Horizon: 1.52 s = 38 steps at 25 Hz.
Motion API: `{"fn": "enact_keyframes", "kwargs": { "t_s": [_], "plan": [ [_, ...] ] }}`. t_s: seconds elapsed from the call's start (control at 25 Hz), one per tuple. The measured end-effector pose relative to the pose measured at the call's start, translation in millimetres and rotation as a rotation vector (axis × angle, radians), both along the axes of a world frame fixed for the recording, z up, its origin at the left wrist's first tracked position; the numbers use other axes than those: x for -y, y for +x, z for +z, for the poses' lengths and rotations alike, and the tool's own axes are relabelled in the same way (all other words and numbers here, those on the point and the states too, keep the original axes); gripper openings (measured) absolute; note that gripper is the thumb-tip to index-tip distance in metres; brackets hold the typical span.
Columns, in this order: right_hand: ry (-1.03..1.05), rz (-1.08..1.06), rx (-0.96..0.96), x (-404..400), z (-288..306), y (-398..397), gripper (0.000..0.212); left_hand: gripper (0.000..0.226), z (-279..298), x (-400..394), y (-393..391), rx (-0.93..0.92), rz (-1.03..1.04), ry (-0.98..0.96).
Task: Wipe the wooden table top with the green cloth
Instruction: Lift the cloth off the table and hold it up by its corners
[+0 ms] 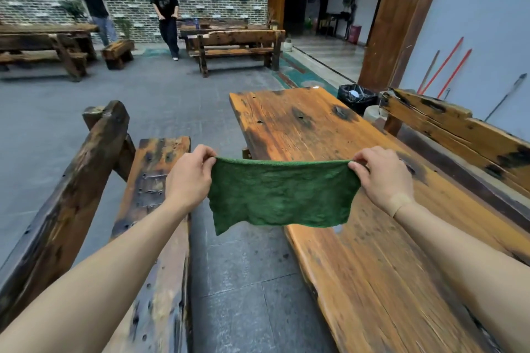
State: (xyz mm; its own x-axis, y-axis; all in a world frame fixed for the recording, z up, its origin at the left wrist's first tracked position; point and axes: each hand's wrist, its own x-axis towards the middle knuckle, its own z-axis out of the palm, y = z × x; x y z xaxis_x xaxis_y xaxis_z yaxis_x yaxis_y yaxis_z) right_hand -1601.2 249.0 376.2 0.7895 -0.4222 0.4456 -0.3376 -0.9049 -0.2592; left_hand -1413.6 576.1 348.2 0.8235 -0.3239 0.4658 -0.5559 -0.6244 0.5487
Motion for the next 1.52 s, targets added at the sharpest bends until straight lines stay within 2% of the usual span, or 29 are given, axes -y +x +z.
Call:
{"fn": "enact_keyframes", "kwargs": {
  "t_s": [0.64, 1.08, 1.52],
  "plan": [
    [0.059, 0.124, -0.024, 96.5, -25.9, 253.4, 0.014, 0.01, -16.1, 76.2, 197.6, -0.086, 0.182, 0.074],
    [0.072, 0.077, -0.105, 80.0, -39.9, 451.5, 0.013, 0.006, -39.0, 59.0, 406.7, -0.117, 0.113, 0.064],
    [0.059, 0.028, -0.064, 91.4, -31.7, 617.4, 0.013, 0.012, -33.0, 78.7, 591.6, -0.119, 0.072, 0.04]
  ]
}}
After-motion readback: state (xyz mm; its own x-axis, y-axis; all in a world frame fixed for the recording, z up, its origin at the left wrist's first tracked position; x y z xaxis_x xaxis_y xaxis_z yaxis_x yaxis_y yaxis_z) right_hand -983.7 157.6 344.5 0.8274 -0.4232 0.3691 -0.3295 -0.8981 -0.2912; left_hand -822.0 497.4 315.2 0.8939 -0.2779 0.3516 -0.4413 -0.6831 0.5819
